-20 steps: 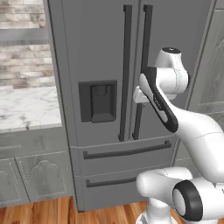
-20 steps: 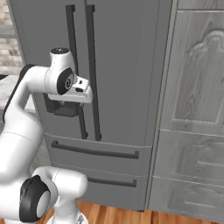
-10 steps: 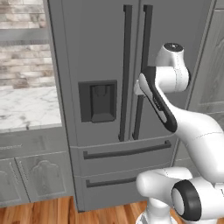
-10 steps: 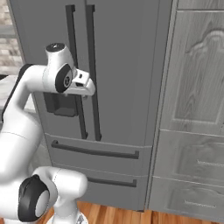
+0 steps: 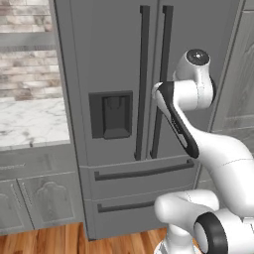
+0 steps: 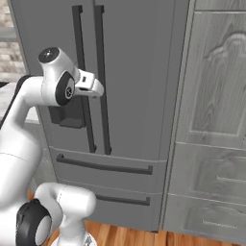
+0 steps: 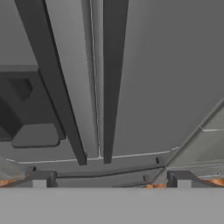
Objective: Open the fridge, grab two sodas, and place both sodas inside the bowl with ice on the dining counter.
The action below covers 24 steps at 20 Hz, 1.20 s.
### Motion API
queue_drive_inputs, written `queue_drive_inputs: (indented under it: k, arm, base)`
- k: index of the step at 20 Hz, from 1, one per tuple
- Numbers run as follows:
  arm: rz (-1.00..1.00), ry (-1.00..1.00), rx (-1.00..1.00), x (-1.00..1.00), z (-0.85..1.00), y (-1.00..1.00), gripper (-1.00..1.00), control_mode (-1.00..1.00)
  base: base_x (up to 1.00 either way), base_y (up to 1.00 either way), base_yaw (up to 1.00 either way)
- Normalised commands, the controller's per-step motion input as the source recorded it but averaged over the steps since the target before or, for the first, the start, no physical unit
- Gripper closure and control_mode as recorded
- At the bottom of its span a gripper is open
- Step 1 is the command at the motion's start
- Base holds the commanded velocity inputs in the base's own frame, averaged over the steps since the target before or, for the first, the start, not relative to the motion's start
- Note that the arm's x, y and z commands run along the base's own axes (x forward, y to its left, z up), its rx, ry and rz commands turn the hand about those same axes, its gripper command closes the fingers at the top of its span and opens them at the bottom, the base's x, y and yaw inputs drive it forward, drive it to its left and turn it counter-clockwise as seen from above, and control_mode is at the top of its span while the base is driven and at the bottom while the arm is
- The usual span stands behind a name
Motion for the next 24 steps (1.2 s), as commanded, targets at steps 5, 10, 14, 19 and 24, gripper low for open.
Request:
queue_drive_inputs:
  k: [5, 10, 14, 19, 24]
  arm:
    - [0.03, -0.17, 0.0, 0.21, 0.22, -0.01, -1.0, -1.0]
    - [0.07, -0.04, 0.04, 0.19, 0.29, -0.21, -1.0, -1.0]
    - [0.06, 0.0, 0.03, 0.31, 0.06, -0.17, -1.0, -1.0]
    - [0.0, 0.02, 0.0, 0.63, 0.0, 0.0, -1.0, -1.0]
    - [0.0, 0.0, 0.0, 0.62, -0.04, 0.0, -1.0, -1.0]
  base:
    - [0.0, 0.0, 0.0]
    - [0.0, 0.0, 0.0]
    - [0.0, 0.0, 0.0]
    - [0.0, 0.0, 0.0]
    - [0.0, 0.0, 0.0]
